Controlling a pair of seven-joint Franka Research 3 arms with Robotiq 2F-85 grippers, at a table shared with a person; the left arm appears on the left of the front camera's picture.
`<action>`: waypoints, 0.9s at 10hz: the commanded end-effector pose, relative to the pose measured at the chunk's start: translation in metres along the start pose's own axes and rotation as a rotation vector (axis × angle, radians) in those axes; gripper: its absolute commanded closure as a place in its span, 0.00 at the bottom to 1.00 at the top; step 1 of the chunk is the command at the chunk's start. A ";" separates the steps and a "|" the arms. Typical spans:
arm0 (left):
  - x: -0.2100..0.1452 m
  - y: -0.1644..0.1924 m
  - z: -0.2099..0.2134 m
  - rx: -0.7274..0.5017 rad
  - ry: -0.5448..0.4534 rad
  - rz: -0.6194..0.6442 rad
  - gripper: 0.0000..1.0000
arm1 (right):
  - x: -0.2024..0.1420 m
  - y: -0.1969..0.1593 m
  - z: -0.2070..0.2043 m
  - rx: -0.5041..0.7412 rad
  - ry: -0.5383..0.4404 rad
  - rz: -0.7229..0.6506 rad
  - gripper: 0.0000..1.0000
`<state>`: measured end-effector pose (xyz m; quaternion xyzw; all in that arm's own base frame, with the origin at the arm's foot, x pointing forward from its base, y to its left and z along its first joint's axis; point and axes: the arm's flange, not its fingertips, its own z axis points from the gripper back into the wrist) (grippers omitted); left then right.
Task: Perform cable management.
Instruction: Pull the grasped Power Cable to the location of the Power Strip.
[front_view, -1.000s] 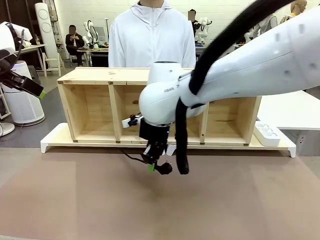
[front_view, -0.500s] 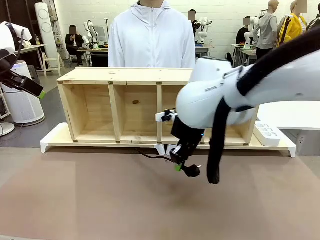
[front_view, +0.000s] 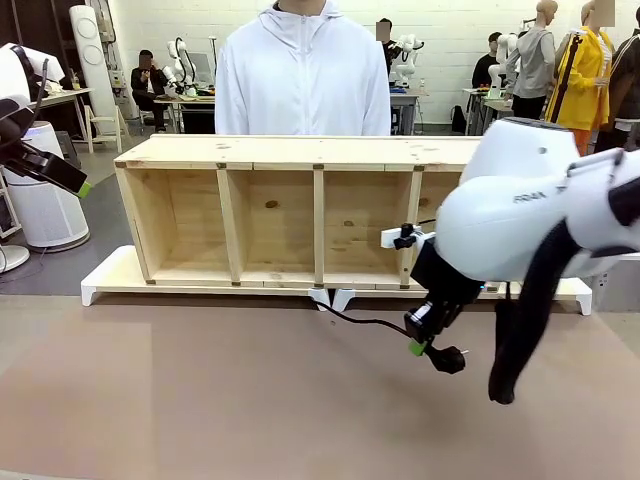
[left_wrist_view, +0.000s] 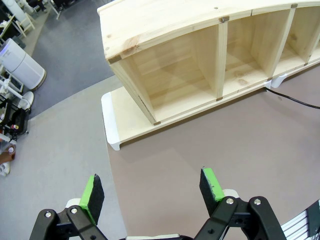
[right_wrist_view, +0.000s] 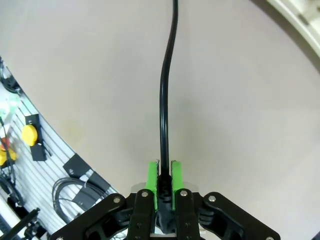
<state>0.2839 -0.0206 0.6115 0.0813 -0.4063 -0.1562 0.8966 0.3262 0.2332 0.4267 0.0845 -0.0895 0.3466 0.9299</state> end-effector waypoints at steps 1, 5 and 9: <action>0.002 0.000 -0.002 0.008 -0.007 -0.003 0.00 | -0.016 0.002 0.004 0.013 -0.050 -0.039 0.86; 0.002 0.000 -0.002 0.008 -0.007 -0.003 0.00 | -0.007 -0.005 0.010 -0.003 -0.033 -0.021 0.86; 0.002 0.000 -0.002 0.008 -0.007 -0.003 0.00 | -0.007 -0.005 0.010 -0.003 -0.033 -0.021 0.86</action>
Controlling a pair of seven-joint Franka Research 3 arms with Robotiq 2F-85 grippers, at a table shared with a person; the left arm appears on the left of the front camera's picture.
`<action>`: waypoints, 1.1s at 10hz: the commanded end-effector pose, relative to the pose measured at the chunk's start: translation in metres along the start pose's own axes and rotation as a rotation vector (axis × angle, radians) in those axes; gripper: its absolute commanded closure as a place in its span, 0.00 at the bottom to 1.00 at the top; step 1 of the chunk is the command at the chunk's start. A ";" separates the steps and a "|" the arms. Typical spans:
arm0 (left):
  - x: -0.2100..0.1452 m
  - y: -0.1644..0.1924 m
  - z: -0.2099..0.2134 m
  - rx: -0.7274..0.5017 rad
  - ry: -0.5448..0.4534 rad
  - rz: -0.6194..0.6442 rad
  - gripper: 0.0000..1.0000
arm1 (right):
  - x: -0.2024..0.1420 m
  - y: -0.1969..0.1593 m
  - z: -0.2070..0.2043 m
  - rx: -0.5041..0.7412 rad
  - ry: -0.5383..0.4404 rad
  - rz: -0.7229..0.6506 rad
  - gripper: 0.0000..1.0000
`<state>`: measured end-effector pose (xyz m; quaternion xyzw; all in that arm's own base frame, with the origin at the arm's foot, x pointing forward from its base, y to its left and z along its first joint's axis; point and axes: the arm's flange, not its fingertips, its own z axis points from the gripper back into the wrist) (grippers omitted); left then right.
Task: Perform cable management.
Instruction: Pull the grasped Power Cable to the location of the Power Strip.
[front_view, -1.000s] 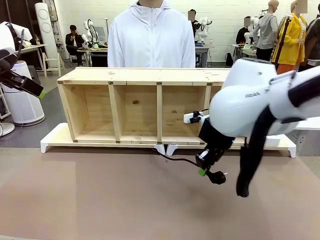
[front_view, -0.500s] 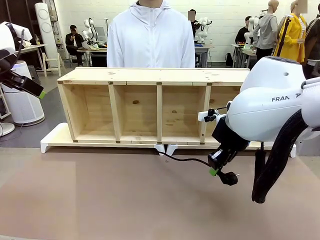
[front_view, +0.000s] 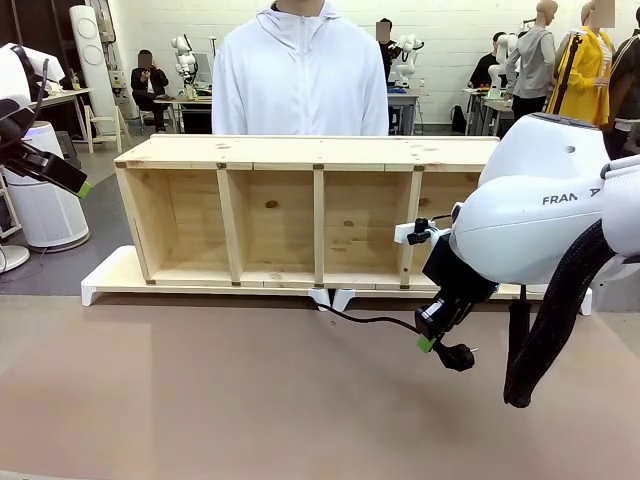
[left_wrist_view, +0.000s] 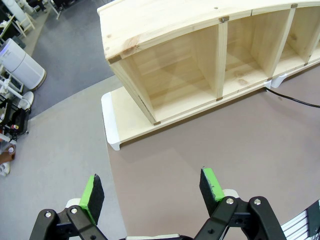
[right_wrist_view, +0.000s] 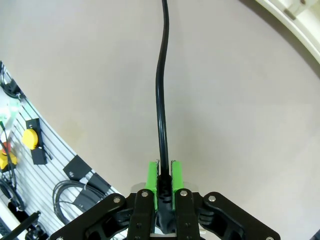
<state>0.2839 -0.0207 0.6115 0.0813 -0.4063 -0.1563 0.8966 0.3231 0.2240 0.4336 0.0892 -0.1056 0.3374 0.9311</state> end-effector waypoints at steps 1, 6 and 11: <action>0.001 0.000 -0.002 0.008 -0.007 -0.003 0.00 | -0.001 -0.001 0.001 0.001 0.002 -0.005 0.86; 0.001 0.000 -0.002 0.008 -0.007 -0.003 0.00 | -0.039 -0.041 0.022 -0.006 0.055 -0.064 0.86; 0.001 0.000 -0.002 0.008 -0.007 -0.003 0.00 | -0.079 -0.137 0.057 -0.110 0.051 -0.258 0.86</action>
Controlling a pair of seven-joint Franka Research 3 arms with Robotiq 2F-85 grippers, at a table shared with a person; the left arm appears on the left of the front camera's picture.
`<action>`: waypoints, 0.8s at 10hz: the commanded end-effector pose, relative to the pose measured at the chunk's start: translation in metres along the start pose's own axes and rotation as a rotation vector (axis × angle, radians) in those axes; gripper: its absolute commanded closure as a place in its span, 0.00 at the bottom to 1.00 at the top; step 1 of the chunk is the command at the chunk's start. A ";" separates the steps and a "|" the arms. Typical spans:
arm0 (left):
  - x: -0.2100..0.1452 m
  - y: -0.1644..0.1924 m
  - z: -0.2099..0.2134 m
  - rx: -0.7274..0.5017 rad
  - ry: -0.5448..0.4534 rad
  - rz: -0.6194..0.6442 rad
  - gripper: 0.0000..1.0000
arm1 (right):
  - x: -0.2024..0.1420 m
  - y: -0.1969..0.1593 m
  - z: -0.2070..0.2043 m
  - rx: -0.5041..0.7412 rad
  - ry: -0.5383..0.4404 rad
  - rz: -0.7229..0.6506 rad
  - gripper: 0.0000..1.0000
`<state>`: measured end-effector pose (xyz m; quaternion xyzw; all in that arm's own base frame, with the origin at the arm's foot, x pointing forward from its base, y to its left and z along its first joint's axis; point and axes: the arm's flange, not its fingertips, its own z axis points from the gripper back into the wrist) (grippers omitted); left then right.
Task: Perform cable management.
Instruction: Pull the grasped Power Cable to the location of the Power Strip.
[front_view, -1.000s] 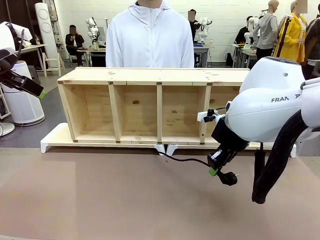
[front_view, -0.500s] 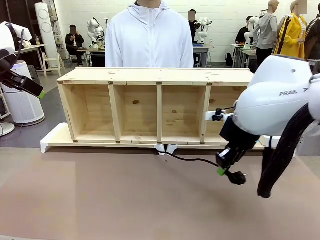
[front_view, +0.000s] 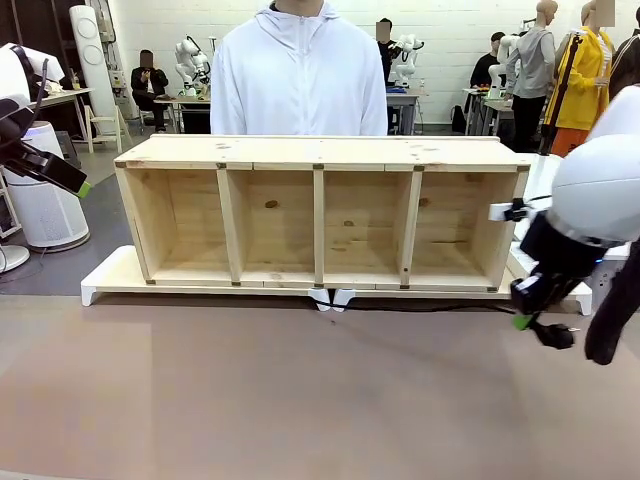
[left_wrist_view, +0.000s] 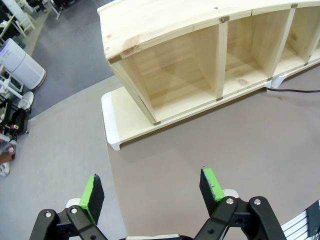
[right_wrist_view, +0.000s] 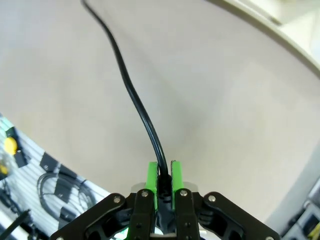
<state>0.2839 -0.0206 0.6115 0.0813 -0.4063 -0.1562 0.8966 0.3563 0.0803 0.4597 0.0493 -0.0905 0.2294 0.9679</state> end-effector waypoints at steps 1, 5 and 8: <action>0.001 0.000 -0.002 0.008 -0.007 -0.003 0.00 | -0.027 -0.036 0.009 -0.043 -0.006 -0.089 0.86; 0.001 0.000 -0.002 0.008 -0.007 -0.003 0.00 | -0.033 -0.120 0.040 -0.163 -0.132 -0.250 0.86; 0.001 0.000 -0.002 0.008 -0.007 -0.003 0.00 | -0.011 -0.165 0.050 -0.233 -0.315 -0.269 0.86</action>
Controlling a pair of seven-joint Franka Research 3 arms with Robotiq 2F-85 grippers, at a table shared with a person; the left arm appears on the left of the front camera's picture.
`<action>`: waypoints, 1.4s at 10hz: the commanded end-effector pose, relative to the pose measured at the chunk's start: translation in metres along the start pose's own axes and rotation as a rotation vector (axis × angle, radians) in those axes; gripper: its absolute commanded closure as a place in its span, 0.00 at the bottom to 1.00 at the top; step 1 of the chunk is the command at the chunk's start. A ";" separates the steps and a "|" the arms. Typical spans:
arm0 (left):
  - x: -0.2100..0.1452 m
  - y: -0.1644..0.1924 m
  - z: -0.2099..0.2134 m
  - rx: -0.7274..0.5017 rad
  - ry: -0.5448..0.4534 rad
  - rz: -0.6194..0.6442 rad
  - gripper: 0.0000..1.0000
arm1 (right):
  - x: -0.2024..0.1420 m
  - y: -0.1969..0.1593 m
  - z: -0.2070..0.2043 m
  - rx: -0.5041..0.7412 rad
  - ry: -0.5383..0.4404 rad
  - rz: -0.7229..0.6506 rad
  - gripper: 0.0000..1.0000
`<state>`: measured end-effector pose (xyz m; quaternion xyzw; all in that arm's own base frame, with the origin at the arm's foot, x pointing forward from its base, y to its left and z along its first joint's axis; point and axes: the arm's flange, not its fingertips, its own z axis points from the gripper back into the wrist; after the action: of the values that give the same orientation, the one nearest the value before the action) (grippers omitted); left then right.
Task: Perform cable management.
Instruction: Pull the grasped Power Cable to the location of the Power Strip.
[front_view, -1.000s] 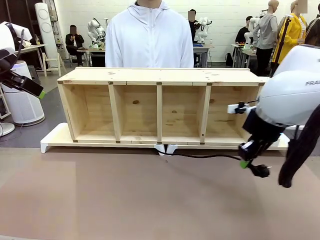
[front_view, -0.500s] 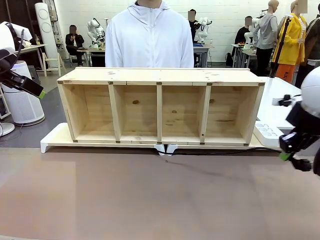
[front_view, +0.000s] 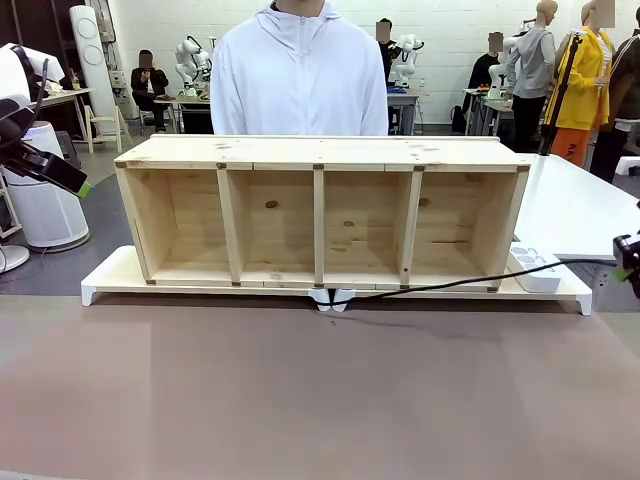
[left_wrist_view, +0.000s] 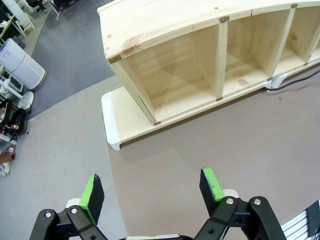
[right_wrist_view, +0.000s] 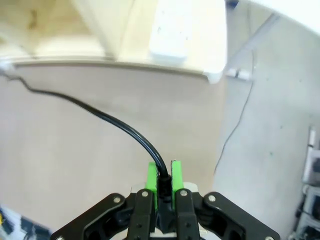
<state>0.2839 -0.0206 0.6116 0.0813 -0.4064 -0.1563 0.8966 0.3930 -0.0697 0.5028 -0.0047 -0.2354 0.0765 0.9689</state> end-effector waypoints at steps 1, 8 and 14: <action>0.001 0.000 -0.002 0.008 -0.007 -0.003 0.00 | 0.025 -0.016 -0.016 -0.018 -0.066 0.007 0.86; 0.001 0.000 -0.002 0.008 -0.007 -0.003 0.00 | 0.151 -0.035 -0.014 0.006 -0.007 -0.046 0.86; 0.001 0.000 -0.002 0.008 -0.007 -0.003 0.00 | 0.194 -0.024 -0.052 0.051 0.095 -0.031 0.86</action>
<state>0.2839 -0.0207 0.6116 0.0813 -0.4064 -0.1563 0.8965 0.5774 -0.0618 0.5393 0.0082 -0.1875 0.0796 0.9790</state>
